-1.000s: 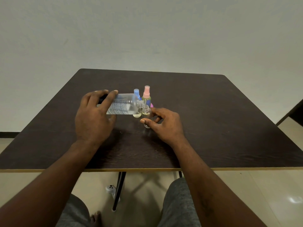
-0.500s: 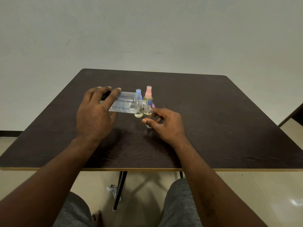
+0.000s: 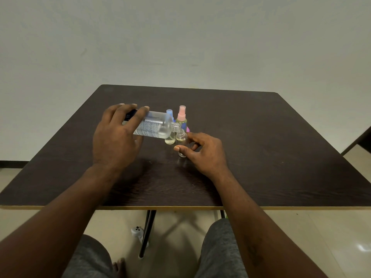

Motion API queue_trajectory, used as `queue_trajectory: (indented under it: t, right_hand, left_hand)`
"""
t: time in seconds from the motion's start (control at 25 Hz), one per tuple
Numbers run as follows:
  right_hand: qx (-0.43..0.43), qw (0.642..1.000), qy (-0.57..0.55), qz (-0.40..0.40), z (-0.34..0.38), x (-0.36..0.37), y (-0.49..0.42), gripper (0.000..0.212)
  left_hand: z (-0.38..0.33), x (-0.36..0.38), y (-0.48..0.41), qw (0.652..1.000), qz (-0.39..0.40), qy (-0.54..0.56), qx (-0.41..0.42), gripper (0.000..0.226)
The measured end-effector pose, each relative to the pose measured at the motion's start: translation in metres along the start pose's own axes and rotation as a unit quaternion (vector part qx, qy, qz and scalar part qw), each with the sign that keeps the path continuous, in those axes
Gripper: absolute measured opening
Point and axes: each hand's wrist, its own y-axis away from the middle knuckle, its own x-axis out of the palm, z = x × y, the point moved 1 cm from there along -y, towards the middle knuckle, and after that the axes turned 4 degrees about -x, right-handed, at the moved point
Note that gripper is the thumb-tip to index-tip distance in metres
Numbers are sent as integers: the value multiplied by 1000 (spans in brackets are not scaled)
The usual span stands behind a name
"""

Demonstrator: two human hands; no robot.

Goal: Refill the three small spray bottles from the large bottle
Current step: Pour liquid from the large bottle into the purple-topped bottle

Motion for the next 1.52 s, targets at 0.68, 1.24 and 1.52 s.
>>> queue_trajectory:
  t: [0.68,1.24,1.52]
  right_hand:
    - [-1,1000,2,-3,-2,1,0,53]
    - [9,1000,-3,-3,-7,3,-2,52]
    - [8,1000,-3,-3,-6,2,-2,54]
  left_hand:
    - [-3,-2,1,1000,2,1,-14,70]
    - [-11,-1,13,997,38,9,-63,77]
    - [-9,-1,8,998,29,-1,-48,77]
